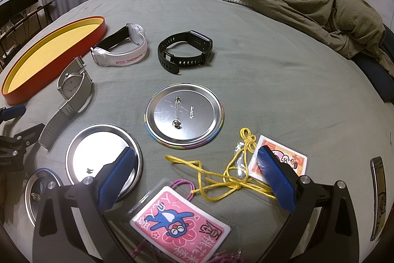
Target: Organize jewelry
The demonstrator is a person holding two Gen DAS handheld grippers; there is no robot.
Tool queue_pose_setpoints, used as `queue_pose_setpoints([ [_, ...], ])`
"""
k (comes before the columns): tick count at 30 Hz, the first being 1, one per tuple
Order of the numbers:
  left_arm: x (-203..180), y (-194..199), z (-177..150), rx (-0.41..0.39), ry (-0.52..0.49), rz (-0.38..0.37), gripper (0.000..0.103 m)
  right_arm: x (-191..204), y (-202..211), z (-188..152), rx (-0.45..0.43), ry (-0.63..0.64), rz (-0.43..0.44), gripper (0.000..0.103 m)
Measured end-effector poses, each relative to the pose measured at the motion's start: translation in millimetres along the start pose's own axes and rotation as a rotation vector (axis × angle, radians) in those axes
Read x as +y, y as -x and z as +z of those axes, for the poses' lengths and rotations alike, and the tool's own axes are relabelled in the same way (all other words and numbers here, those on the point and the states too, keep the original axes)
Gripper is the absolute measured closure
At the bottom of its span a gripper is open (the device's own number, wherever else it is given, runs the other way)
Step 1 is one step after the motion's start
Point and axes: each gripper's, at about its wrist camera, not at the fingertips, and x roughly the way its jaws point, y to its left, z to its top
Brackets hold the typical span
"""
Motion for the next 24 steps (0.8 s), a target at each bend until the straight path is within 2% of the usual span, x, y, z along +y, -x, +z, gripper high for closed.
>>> queue_pose_setpoints([
  [24,2.5,-1.2,-0.5,-0.001,0.0,-0.001,0.005,-0.3,-0.1,-0.1,-0.001,0.0,0.001,0.007],
])
